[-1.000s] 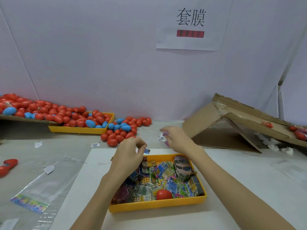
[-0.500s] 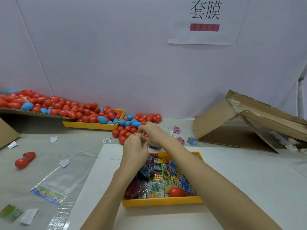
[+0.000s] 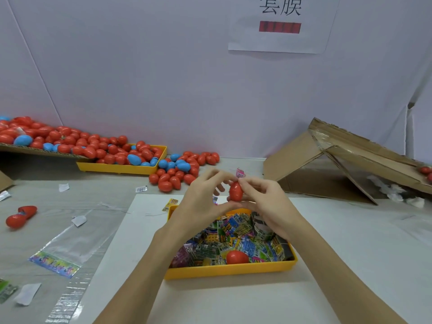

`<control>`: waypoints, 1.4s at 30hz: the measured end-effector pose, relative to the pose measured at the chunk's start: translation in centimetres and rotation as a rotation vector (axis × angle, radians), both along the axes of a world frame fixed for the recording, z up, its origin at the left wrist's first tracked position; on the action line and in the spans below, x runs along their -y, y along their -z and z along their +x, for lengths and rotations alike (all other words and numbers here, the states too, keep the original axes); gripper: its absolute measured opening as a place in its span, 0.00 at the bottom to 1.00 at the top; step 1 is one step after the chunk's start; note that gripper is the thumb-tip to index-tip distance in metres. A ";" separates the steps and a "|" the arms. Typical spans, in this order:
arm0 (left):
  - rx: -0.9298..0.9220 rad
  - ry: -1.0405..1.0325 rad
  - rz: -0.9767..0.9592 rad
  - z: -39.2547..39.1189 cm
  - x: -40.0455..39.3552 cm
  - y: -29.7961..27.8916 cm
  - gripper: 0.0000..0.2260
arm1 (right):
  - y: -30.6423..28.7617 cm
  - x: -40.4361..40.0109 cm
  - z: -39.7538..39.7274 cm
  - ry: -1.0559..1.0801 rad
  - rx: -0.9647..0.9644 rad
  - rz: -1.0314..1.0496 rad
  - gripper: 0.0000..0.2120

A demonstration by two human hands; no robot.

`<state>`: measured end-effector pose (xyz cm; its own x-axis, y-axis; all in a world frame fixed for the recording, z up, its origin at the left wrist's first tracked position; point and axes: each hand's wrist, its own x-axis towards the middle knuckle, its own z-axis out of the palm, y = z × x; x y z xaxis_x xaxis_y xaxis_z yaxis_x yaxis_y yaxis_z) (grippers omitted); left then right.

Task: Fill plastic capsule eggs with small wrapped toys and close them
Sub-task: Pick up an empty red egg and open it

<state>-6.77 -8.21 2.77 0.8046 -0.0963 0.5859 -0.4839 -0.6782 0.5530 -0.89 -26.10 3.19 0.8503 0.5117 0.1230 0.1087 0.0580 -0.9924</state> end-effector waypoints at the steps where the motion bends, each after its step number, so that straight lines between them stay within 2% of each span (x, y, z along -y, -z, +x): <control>1: 0.010 0.012 0.003 0.0 0.2 -0.1 0.20 | 0.0 0.3 -0.3 0.012 -0.005 0.015 0.12; 11: 0.058 0.048 -0.040 -0.1 0.7 -0.3 0.20 | -0.3 0.8 -1.1 0.012 -0.107 0.096 0.13; 18: 0.030 0.065 -0.097 0.0 0.6 -0.4 0.16 | -0.6 0.8 -1.0 0.022 -0.102 0.125 0.15; 22: -0.005 0.046 -0.051 0.1 0.6 -0.2 0.15 | -0.2 0.4 -1.0 0.009 -0.112 0.139 0.17; 25: -0.032 0.055 -0.064 0.0 0.6 -0.1 0.14 | 0.0 0.4 -1.0 0.012 -0.102 0.124 0.15; 28: -0.045 0.010 -0.125 0.0 0.3 -0.3 0.14 | 0.2 0.3 -1.0 0.066 0.012 0.004 0.10; 29: -0.046 -0.013 -0.149 0.0 0.1 -0.3 0.14 | 0.3 0.4 -0.9 0.092 0.119 -0.082 0.09; 32: -0.031 -0.045 -0.188 -0.1 -0.4 -0.4 0.14 | 0.9 0.5 -0.9 0.121 0.604 -0.584 0.07; 34: -0.039 -0.045 -0.151 -0.2 -0.6 -0.3 0.13 | 0.9 0.5 -1.1 0.068 0.769 -0.874 0.10; 36: -0.070 -0.040 -0.097 -0.2 -0.6 -0.2 0.13 | 1.1 0.3 -1.2 0.050 0.843 -1.066 0.17; 38: -0.086 -0.029 -0.072 -0.1 -0.6 -0.1 0.14 | 1.2 0.2 -1.3 0.073 0.868 -1.145 0.19; 42: -0.094 0.016 -0.081 -0.2 -0.3 -0.3 0.17 | 1.0 0.4 -1.1 0.093 0.826 -1.018 0.10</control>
<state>-6.99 -7.89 3.06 0.8553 -0.0654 0.5139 -0.4376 -0.6221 0.6492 -1.99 -26.51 2.20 0.7474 0.6279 0.2171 0.6642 -0.7123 -0.2267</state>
